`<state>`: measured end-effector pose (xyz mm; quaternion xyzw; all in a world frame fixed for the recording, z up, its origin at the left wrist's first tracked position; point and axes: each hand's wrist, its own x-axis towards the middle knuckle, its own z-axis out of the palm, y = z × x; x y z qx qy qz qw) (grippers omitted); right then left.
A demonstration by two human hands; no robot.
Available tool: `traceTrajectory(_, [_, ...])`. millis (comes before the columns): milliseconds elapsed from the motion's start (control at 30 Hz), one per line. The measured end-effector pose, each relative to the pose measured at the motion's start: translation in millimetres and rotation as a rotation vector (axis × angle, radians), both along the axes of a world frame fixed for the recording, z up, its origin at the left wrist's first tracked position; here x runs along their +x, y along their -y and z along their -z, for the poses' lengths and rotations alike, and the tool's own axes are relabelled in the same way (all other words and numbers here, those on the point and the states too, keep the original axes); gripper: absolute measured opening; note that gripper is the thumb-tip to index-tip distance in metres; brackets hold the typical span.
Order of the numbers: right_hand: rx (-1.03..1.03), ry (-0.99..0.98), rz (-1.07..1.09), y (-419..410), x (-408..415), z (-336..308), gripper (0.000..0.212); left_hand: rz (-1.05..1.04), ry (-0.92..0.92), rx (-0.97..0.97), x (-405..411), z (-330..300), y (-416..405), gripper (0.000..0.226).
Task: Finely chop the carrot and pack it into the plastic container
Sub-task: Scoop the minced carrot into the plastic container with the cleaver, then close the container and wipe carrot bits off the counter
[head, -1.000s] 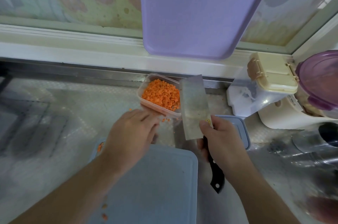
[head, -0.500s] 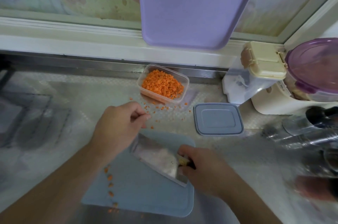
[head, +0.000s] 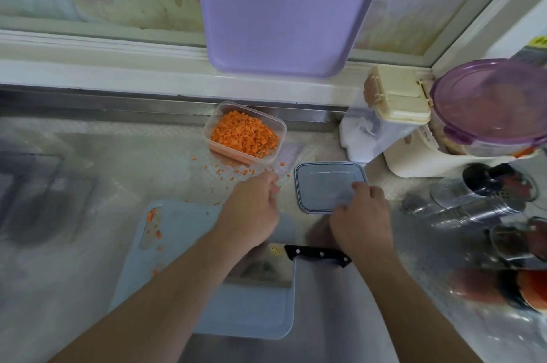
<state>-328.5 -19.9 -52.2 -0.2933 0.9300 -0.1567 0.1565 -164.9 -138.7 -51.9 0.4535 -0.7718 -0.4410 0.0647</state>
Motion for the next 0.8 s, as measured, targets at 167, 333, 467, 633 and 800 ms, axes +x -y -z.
traceTrajectory(167, [0.126,0.150,0.153,21.9,-18.6,0.4,0.054,-0.055,0.007,0.211,-47.3,0.0,-9.8,0.018])
traceTrajectory(333, [-0.151,0.274,0.319,17.6,-28.3,-10.7,0.048,-0.314,-0.139,0.367,-64.0,-16.9,-9.0,0.022])
traceTrajectory(467, [-0.388,0.280,0.278,11.0,-22.0,-35.3,0.028,-0.379,-0.169,0.165,-44.3,-31.8,4.5,0.017])
traceTrajectory(633, [-0.569,0.310,0.090,43.2,-6.2,-60.3,0.019,-0.512,-0.415,0.017,-7.0,-58.2,54.5,0.025])
traceTrajectory(800, [-0.652,0.423,0.056,90.0,2.9,-69.0,0.035,-0.537,-0.580,0.028,12.3,-66.6,109.1,0.032])
